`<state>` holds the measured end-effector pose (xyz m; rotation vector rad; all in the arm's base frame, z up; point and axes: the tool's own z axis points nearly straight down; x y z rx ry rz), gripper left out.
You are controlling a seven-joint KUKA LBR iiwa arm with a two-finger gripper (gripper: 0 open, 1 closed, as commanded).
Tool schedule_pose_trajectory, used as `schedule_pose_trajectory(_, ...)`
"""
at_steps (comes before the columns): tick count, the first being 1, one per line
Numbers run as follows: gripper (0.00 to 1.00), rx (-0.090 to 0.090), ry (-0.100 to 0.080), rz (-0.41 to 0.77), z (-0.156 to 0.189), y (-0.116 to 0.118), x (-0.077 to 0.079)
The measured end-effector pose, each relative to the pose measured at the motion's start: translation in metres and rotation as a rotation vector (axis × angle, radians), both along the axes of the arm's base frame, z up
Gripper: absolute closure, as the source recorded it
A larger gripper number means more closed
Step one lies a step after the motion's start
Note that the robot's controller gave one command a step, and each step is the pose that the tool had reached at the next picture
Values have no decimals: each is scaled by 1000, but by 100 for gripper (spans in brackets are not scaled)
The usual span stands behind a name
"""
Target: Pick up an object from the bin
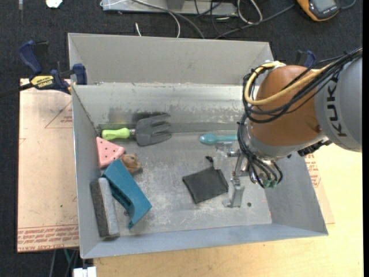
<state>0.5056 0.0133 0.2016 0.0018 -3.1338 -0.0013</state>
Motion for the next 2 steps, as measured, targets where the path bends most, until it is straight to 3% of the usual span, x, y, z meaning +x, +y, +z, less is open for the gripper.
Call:
schedule_pose_trajectory(1,0,0,-8,-1,4,0,2)
schedule_pose_trajectory(2,0,0,-14,1,-54,12,7)
